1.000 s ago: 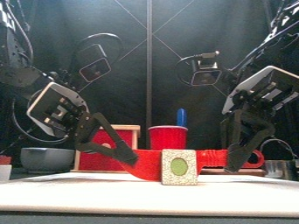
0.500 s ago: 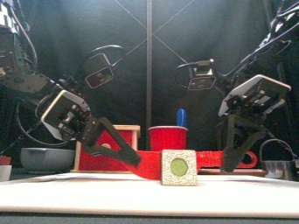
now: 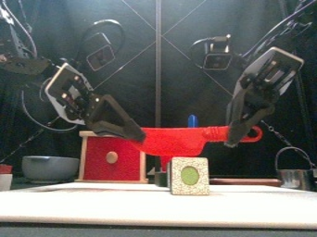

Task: Cut the sushi into 4 pieces with the knife
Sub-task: Cut the sushi into 4 pieces

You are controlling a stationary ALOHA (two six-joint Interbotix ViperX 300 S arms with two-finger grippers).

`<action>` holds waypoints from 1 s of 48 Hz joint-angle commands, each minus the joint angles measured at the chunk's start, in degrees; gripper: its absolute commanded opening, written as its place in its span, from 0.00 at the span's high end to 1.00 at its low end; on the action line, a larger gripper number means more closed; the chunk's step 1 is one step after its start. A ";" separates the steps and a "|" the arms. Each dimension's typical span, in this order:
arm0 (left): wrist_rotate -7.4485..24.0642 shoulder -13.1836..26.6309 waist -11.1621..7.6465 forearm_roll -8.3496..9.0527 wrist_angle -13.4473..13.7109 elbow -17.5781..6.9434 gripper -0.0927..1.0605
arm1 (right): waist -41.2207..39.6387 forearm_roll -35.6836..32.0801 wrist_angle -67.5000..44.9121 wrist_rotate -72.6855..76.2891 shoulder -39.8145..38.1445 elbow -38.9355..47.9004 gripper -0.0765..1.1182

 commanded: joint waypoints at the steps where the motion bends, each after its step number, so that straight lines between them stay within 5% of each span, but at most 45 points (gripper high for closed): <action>1: -0.18 -1.32 -1.58 0.79 -0.18 -0.44 0.80 | 1.67 1.05 0.44 0.18 -2.81 0.62 0.84; 10: 0.00 0.44 -4.92 0.88 -0.18 -0.35 0.80 | 3.60 3.87 0.26 0.18 -1.93 1.14 0.84; 36: -0.35 3.25 -7.03 0.70 6.15 -2.02 0.80 | 6.15 6.42 -1.32 0.09 1.85 0.70 0.84; 48: -0.44 4.75 -7.03 0.70 6.33 -2.20 0.80 | 6.06 6.33 -2.55 0.18 4.31 0.62 0.84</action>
